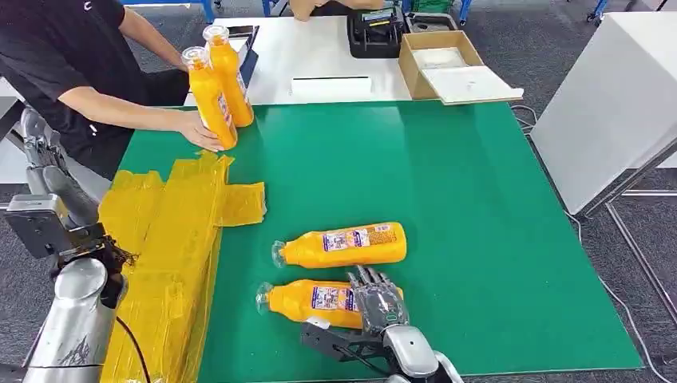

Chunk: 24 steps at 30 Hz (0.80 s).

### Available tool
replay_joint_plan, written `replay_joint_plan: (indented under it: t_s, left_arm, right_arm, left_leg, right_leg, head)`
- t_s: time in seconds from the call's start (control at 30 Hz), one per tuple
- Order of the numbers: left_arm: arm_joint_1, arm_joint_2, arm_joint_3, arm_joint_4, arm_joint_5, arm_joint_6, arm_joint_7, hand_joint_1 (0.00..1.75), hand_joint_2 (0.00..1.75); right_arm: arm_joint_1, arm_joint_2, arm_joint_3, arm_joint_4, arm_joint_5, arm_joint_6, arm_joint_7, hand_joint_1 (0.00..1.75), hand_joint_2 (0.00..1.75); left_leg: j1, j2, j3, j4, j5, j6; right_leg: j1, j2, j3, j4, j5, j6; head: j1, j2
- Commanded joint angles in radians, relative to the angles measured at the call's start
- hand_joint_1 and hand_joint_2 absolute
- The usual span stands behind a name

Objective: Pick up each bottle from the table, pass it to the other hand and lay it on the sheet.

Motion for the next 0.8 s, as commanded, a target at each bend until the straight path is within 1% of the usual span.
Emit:
replay_joint_plan:
  t_s: [0.03,0.07,0.1,0.13,0.17,0.2,0.23,0.27,0.37,0.4,0.47,0.53,0.57,0.63,0.67,0.73,0.77,0.8]
  left_arm:
    - [-0.074,-0.028,-0.017,0.119,0.020,0.004,-0.012,0.00,0.00]
    - [-0.074,-0.028,-0.018,0.120,0.020,0.004,-0.012,0.00,0.00]
    - [-0.074,-0.028,-0.018,0.120,0.020,0.004,-0.012,0.00,0.00]
    - [-0.078,-0.029,-0.019,0.127,0.021,0.004,-0.013,0.00,0.00]
    - [-0.078,-0.029,-0.019,0.127,0.021,0.004,-0.013,0.00,0.00]
    - [-0.078,-0.029,-0.019,0.127,0.021,0.004,-0.013,0.00,0.00]
    - [-0.078,-0.029,-0.019,0.127,0.021,0.004,-0.013,0.00,0.00]
    - [-0.078,-0.029,-0.019,0.127,0.021,0.004,-0.013,0.00,0.00]
    - [-0.078,-0.029,-0.019,0.127,0.021,0.004,-0.013,0.00,0.00]
    - [-0.078,-0.029,-0.019,0.127,0.021,0.004,-0.013,0.00,0.00]
    - [-0.092,-0.030,-0.028,0.150,0.024,0.003,-0.021,0.00,0.00]
    - [-0.110,-0.031,-0.036,0.179,0.029,0.003,-0.032,0.00,0.00]
    - [-0.124,-0.031,-0.042,0.200,0.033,0.003,-0.039,0.00,0.00]
    - [-0.138,-0.032,-0.050,0.223,0.040,0.002,-0.049,0.00,0.00]
    - [-0.140,-0.033,-0.053,0.229,0.044,0.006,-0.054,0.00,0.00]
    - [-0.128,-0.027,-0.054,0.223,0.050,0.009,-0.058,0.00,0.00]
    - [-0.126,-0.025,-0.054,0.222,0.053,0.008,-0.058,0.00,0.00]
    - [-0.128,-0.020,-0.058,0.224,0.058,0.004,-0.057,0.00,0.00]
  right_arm:
    - [0.004,-0.014,-0.019,0.133,-0.023,0.029,-0.013,1.75,1.75]
    - [0.003,-0.014,-0.020,0.134,-0.023,0.029,-0.013,1.75,1.75]
    - [0.003,-0.014,-0.020,0.134,-0.023,0.029,-0.013,1.75,1.75]
    - [0.001,-0.014,-0.019,0.142,-0.024,0.029,-0.014,1.75,1.75]
    - [0.001,-0.014,-0.019,0.142,-0.024,0.029,-0.014,1.75,1.75]
    - [0.001,-0.014,-0.019,0.142,-0.024,0.029,-0.014,1.75,1.75]
    - [0.001,-0.014,-0.019,0.142,-0.024,0.029,-0.014,1.75,1.75]
    - [0.001,-0.014,-0.019,0.142,-0.024,0.029,-0.014,1.75,1.75]
    - [0.001,-0.014,-0.019,0.142,-0.024,0.029,-0.014,1.75,1.75]
    - [0.001,-0.014,-0.019,0.142,-0.024,0.029,-0.014,1.75,1.75]
    - [-0.007,-0.014,-0.023,0.162,-0.033,0.027,-0.021,1.75,1.75]
    - [-0.013,-0.015,-0.024,0.179,-0.040,0.026,-0.027,1.75,1.75]
    - [-0.019,-0.016,-0.020,0.195,-0.051,0.035,-0.046,1.75,1.75]
    - [-0.030,-0.021,-0.009,0.219,-0.071,0.042,-0.077,1.75,1.75]
    - [-0.040,-0.023,0.003,0.235,-0.079,0.039,-0.090,1.75,1.75]
    - [-0.050,-0.023,-0.003,0.238,-0.116,0.031,-0.115,1.75,1.75]
    - [-0.051,-0.022,-0.010,0.233,-0.133,0.035,-0.125,1.75,1.75]
    - [-0.058,-0.034,-0.014,0.213,-0.185,0.074,-0.165,1.75,1.75]
  left_leg:
    - [-0.001,-0.005,0.003,-0.002,0.001,-0.002]
    - [0.000,-0.004,0.004,-0.001,0.001,-0.001]
    - [-0.001,-0.005,0.004,-0.001,0.001,-0.001]
    - [0.000,-0.004,0.005,-0.001,0.001,-0.001]
    - [0.000,-0.005,0.005,-0.002,0.001,-0.002]
    - [0.000,-0.004,0.006,-0.001,0.001,-0.001]
    - [-0.001,-0.006,0.006,-0.002,0.001,-0.002]
    - [0.000,-0.004,0.006,-0.001,0.001,-0.001]
    - [0.000,-0.004,0.007,-0.002,0.001,-0.002]
    - [0.000,-0.003,0.007,-0.001,0.001,-0.001]
    - [0.000,-0.003,0.007,-0.001,0.001,-0.001]
    - [0.000,-0.005,0.007,-0.002,0.001,-0.002]
    - [0.000,-0.005,0.007,-0.002,0.001,-0.001]
    - [-0.001,-0.006,0.007,-0.002,0.002,-0.002]
    - [0.000,-0.004,0.007,-0.001,0.001,-0.001]
    - [-0.001,-0.005,0.007,-0.002,0.002,-0.002]
    - [0.000,-0.002,0.008,-0.002,0.001,-0.002]
    - [0.000,-0.001,0.009,-0.002,0.001,-0.002]
  right_leg:
    - [0.000,-0.009,0.005,-0.002,-0.001,0.001]
    - [0.000,-0.006,0.005,-0.001,0.000,0.001]
    - [0.000,-0.008,0.005,-0.001,-0.001,0.001]
    - [0.000,-0.006,0.006,-0.002,0.000,0.000]
    - [0.000,-0.008,0.007,-0.002,-0.001,0.001]
    - [0.000,-0.006,0.007,-0.002,0.000,0.000]
    - [-0.001,-0.011,0.008,-0.002,-0.001,0.001]
    - [0.000,-0.006,0.008,-0.002,0.000,0.000]
    - [0.000,-0.008,0.009,-0.002,-0.001,0.001]
    - [0.000,-0.005,0.008,-0.001,-0.001,0.000]
    - [0.000,-0.005,0.008,-0.002,0.000,0.000]
    - [0.000,-0.009,0.009,-0.002,-0.001,0.001]
    - [0.000,-0.007,0.008,-0.002,0.000,0.000]
    - [0.000,-0.010,0.009,-0.002,0.000,0.001]
    - [0.000,-0.006,0.007,-0.001,0.000,0.000]
    - [0.000,-0.009,0.008,-0.002,0.001,0.001]
    - [0.001,-0.005,0.009,-0.002,0.002,-0.001]
    - [0.000,-0.004,0.009,-0.002,0.002,-0.001]
  head:
    - [0.000,0.000]
    - [0.000,0.000]
    - [0.000,0.000]
    - [0.000,0.000]
    - [0.000,0.000]
    - [0.000,0.000]
    - [0.000,0.000]
    - [0.000,0.000]
    - [0.000,0.000]
    - [0.000,0.000]
    - [0.000,0.000]
    - [0.000,0.000]
    - [0.000,0.000]
    - [0.000,0.000]
    - [0.000,0.000]
    - [0.000,0.000]
    - [0.000,0.000]
    - [0.000,0.000]
